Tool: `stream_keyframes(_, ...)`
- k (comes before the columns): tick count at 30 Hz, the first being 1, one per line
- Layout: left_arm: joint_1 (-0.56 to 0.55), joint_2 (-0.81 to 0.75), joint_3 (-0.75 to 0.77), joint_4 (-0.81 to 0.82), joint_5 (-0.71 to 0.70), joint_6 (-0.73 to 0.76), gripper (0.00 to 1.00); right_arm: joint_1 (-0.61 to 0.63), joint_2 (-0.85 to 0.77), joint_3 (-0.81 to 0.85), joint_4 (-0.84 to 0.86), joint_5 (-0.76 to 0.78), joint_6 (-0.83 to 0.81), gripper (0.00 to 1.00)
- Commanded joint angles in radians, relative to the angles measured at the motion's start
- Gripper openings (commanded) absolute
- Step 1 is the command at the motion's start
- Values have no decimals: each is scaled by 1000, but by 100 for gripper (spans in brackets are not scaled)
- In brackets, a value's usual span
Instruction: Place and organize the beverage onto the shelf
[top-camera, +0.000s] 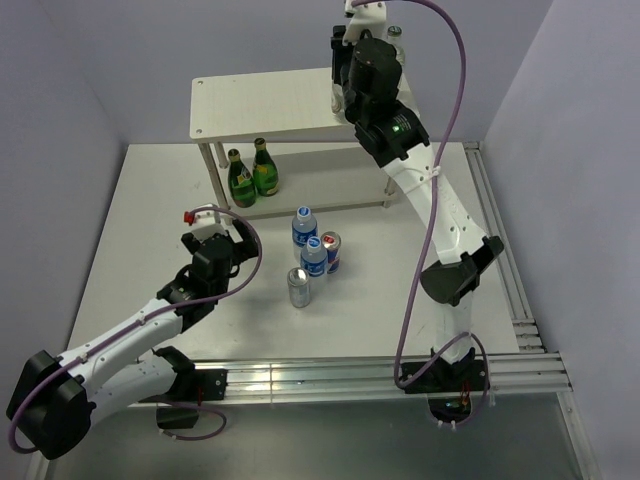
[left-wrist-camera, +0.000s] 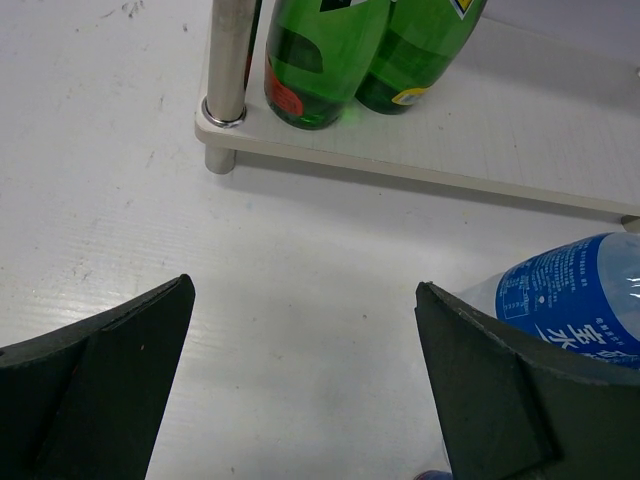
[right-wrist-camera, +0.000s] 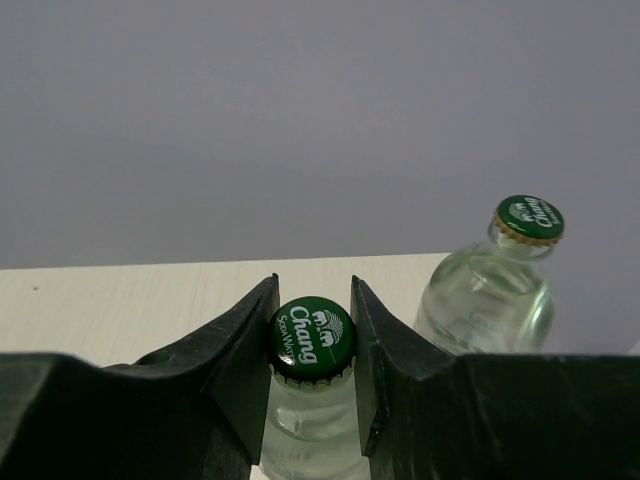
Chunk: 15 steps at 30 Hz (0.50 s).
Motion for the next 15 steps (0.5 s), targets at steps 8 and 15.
stream_keyframes(8, 4, 3, 2, 22, 10, 9, 99, -43, 40, 88, 283, -44, -14, 0)
stream_keyframes(15, 4, 6, 2, 22, 10, 9, 99, -47, 31, 8, 318, -33, -6, 0)
